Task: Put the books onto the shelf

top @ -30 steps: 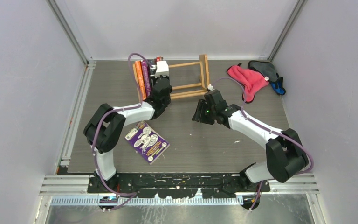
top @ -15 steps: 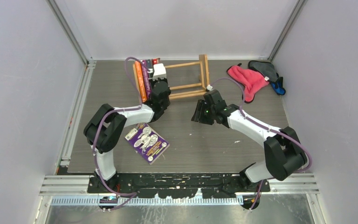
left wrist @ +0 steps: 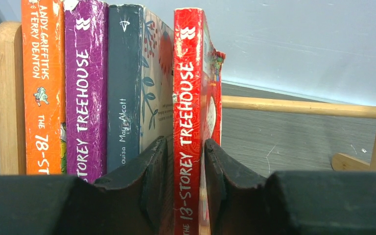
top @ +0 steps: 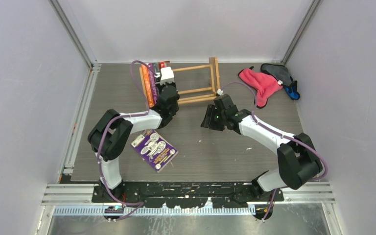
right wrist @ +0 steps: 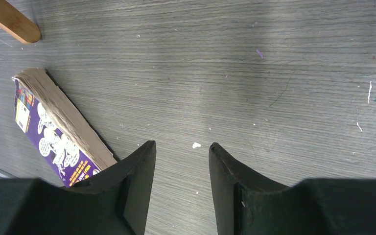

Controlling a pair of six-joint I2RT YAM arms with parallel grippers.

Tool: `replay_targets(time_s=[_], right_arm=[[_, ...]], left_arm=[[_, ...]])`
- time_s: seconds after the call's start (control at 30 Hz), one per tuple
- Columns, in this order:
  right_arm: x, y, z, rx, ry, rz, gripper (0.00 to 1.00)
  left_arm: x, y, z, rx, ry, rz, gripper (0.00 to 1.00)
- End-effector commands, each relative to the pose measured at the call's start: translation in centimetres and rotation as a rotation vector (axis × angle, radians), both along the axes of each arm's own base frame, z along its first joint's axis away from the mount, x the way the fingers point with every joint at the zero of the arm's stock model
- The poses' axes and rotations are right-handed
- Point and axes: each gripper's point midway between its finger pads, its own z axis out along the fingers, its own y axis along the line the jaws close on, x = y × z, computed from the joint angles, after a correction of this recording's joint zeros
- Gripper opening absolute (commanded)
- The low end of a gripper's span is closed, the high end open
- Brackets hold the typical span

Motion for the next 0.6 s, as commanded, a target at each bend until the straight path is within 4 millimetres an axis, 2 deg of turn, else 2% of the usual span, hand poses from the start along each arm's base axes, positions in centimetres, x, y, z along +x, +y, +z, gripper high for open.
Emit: replay_targets(time_s=[0.0, 0.27, 0.57], right_arm=[[1.4, 0.8, 2.0, 0.036, -0.061, 0.015, 0.50], [1.4, 0.9, 2.7, 0.044, -0.071, 0.019, 0.50], [2.0, 1.4, 4.1, 0.070, -0.095, 0.012, 0.50]], left_arm=[[-0.8, 2.6, 3.5, -0.032, -0.065, 0.103, 0.36], [-1.4, 2.2, 5.7, -0.040, -0.095, 0.106, 0.37], [-2.7, 2.8, 8.4, -0.033, -0.124, 0.118, 0.37]])
